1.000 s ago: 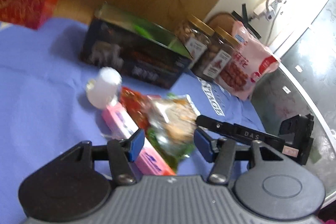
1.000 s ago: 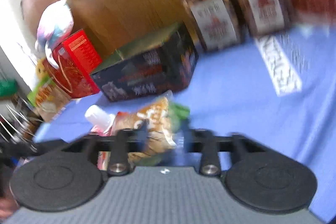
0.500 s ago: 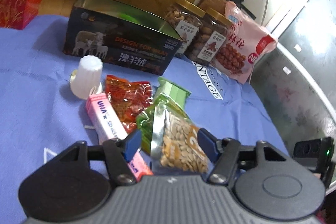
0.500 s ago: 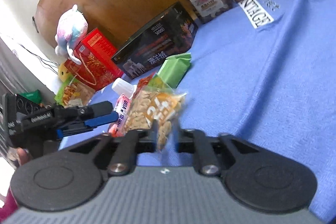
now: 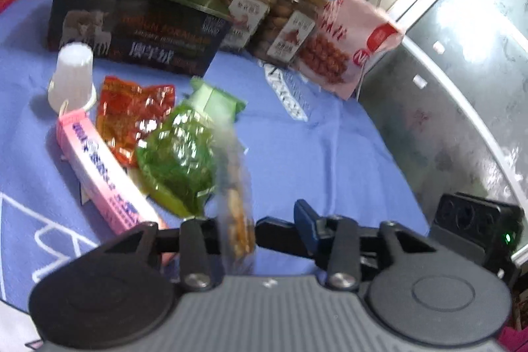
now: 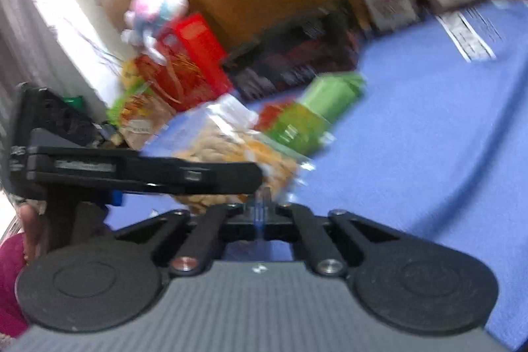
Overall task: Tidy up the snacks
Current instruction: 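Carry the seed bag into the black tin and release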
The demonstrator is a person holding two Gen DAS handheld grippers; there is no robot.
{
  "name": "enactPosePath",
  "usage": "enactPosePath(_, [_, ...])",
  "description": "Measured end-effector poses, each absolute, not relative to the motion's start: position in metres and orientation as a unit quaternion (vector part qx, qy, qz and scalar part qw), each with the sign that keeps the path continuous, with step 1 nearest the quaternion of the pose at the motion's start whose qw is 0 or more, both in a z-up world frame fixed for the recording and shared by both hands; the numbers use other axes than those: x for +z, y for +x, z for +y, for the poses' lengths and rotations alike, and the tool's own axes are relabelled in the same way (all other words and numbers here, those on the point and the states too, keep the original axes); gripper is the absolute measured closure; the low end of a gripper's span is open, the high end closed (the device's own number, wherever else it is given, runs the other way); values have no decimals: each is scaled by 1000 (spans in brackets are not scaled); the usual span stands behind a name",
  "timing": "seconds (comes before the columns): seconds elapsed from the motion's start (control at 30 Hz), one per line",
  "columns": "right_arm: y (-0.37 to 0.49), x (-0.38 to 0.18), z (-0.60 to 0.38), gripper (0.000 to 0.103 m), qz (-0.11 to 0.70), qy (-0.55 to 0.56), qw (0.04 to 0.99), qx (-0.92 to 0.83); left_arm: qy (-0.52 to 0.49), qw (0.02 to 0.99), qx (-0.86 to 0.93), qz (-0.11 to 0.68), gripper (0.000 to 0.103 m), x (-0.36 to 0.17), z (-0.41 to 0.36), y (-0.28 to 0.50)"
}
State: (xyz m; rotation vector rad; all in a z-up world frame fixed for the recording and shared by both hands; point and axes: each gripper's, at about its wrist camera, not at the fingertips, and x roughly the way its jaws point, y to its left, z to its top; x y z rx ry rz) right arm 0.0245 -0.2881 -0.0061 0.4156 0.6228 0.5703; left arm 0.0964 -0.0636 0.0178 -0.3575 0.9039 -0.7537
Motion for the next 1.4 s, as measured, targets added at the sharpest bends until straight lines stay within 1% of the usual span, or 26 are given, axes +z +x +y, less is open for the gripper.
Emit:
enactPosePath(0.1, [23, 10, -282, 100, 270, 177, 906, 274, -166, 827, -357, 402, 69, 35, -59, 98])
enactPosePath(0.3, [44, 37, -270, 100, 235, 163, 913, 290, -153, 850, -352, 362, 69, 68, -55, 113])
enactPosePath(0.47, [102, 57, -262, 100, 226, 172, 913, 291, -146, 866, -336, 340, 68, 90, -51, 163])
enactPosePath(0.6, [160, 64, -256, 100, 227, 179, 915, 281, -157, 876, -310, 334, 65, 98, -50, 216])
enactPosePath(0.63, [178, 64, -253, 96, 231, 180, 916, 274, -158, 879, -299, 336, 63, 98, -50, 229])
enactPosePath(0.7, [202, 61, -249, 89, 236, 165, 926, 245, -156, 890, -267, 336, 54, 96, -49, 253])
enactPosePath(0.77, [212, 59, -251, 79, 233, 149, 939, 206, -153, 900, -233, 336, 53, 96, -41, 263])
enactPosePath(0.87, [199, 61, -272, 77, 212, 177, 939, 204, -154, 908, -223, 319, 53, 99, -18, 254])
enactPosePath(0.9, [193, 60, -278, 76, 208, 184, 938, 206, -155, 911, -224, 309, 51, 101, -8, 246])
enactPosePath(1.03, [163, 54, -284, 76, 216, 189, 933, 218, -164, 914, -218, 299, 50, 99, 21, 216])
enactPosePath(1.23, [130, 50, -257, 76, 235, 157, 919, 275, -195, 905, -212, 312, 50, 76, 49, 175])
enactPosePath(1.33, [127, 48, -236, 75, 254, 123, 912, 298, -203, 898, -208, 331, 47, 60, 56, 170])
enactPosePath(1.37, [129, 46, -226, 71, 265, 107, 909, 304, -203, 896, -205, 339, 46, 55, 57, 170])
enactPosePath(1.4, [132, 45, -217, 63, 277, 91, 906, 308, -204, 893, -205, 346, 45, 52, 56, 171])
